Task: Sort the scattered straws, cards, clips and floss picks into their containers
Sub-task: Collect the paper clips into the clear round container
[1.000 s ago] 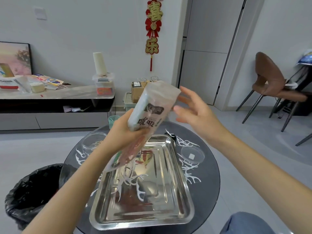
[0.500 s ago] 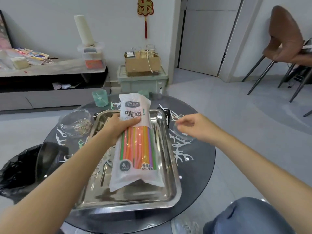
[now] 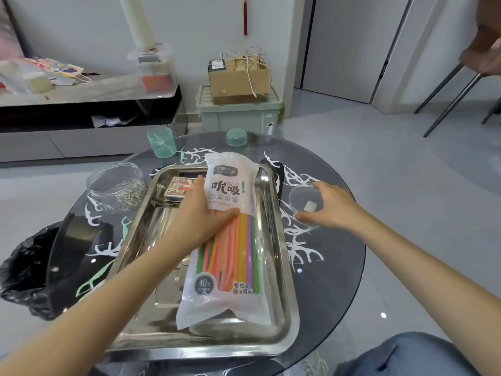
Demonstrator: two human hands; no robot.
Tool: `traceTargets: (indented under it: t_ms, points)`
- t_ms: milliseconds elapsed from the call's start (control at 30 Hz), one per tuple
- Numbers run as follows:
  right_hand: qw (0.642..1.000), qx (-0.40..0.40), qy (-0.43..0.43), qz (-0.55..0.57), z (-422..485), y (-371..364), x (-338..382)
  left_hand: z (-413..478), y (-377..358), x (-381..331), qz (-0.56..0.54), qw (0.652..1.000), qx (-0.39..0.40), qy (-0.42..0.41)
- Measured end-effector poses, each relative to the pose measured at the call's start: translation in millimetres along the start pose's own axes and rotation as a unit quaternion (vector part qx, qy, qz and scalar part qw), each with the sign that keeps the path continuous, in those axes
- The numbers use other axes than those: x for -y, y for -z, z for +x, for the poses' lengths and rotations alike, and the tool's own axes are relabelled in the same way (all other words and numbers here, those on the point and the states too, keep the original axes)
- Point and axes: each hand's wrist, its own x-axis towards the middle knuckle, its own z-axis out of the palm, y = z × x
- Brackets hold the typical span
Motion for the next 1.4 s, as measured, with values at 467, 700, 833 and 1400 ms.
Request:
traceTargets:
  t_ms: [467, 700, 833, 1400]
  points:
    - [0.983, -0.035, 0.166, 0.063, -31, 34, 93, -12, 47, 25, 0.075, 0.995, -0.059, -0.017]
    - [0.971, 0.026, 0.228, 0.062, -22, 18, 187, -2, 103, 85, 0.107, 0.977, -0.167, 0.081]
    - [0.967, 0.032, 0.248, 0.041, -2, -6, 232, 10, 112, 110, 0.144, 0.968, -0.178, 0.108]
    - [0.917, 0.129, 0.332, -0.182, 60, -23, 331, 59, 109, 152, 0.064, 0.986, -0.15, 0.044]
